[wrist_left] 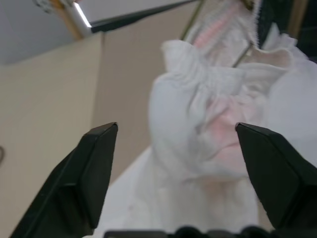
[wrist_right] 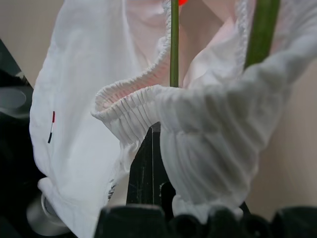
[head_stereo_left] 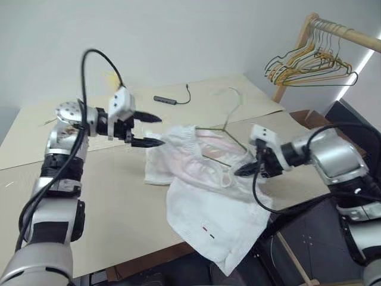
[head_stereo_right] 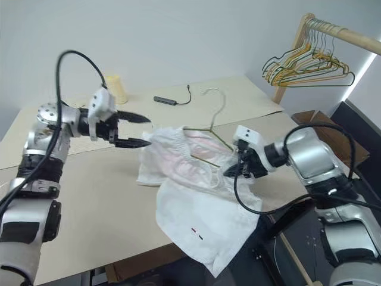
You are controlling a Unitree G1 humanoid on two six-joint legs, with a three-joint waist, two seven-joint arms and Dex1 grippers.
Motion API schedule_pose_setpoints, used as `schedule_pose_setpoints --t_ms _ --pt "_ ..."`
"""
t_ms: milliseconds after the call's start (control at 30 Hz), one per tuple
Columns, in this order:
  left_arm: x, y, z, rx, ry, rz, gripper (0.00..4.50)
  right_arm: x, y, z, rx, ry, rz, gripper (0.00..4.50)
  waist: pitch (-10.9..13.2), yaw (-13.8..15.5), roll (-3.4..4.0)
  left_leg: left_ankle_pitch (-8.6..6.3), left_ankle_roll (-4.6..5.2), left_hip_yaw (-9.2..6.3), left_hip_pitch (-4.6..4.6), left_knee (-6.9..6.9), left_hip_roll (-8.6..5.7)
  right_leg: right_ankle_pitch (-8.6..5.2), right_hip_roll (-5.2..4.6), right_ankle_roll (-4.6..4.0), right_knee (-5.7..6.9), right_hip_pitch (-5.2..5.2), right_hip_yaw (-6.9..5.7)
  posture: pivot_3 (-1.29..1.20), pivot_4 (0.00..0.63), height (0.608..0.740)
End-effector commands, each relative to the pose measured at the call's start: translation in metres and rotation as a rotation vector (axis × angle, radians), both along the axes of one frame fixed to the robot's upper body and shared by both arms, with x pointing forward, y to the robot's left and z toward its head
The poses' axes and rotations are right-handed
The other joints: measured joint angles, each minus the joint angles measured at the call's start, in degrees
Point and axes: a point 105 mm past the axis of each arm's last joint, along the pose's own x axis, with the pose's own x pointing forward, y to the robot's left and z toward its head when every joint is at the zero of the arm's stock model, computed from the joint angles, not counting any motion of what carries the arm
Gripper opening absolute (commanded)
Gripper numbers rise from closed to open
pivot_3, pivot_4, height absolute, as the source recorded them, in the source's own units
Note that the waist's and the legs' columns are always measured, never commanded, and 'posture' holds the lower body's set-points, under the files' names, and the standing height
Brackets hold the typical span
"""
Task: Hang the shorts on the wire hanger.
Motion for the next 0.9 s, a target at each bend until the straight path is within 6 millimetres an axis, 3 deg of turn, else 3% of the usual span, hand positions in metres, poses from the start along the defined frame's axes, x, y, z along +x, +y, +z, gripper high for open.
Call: schedule_pose_setpoints --t_ms 33,333,567,700,900 --pt "-0.001 0.001 0.039 -0.148 -0.082 0.029 4.46 -0.003 -0.018 0.015 0.063 -0.017 -0.146 0.0 0.0 0.05 0.0 0.0 0.0 0.0 0.0 0.0 -0.01 0.0 -0.02 0.0 0.0 0.01 0.0 -0.21 0.0 0.74" --pt "-0.04 -0.028 0.067 -0.494 -0.017 -0.025 4.46 -0.01 -0.094 0.02 0.156 0.059 -0.762 0.0 -0.07 -0.1 0.1 -0.01 0.02 0.02 -0.01 0.01 0.0 0.01 -0.07 0.01 0.02 0.05 0.1 -0.28 0.011 0.74" --pt "-0.058 -0.042 0.071 -0.565 0.006 -0.056 4.46 -0.002 -0.156 0.038 0.116 -0.028 -1.139 0.0 -0.21 -1.43 0.33 0.0 0.04 0.1 0.06 0.09 -0.01 0.02 -0.07 0.03 0.07 0.18 0.15 -0.31 0.019 0.74" --pt "-0.058 -0.044 0.075 -0.568 0.002 -0.062 4.46 0.008 -0.177 0.061 0.093 -0.077 -1.286 0.0 -0.33 -2.93 0.65 -0.01 0.09 0.18 0.37 0.1 -0.02 0.03 -0.07 0.06 -0.04 0.61 0.18 -0.31 0.023 0.74" --pt "-0.063 -0.042 0.083 -0.577 -0.009 -0.082 4.46 0.016 -0.194 0.094 0.147 -0.093 -1.398 0.0 -0.32 -4.77 0.68 -0.06 0.17 0.19 0.77 0.08 -0.02 -0.02 -0.05 0.15 -0.21 1.15 0.11 -0.3 0.028 0.74"
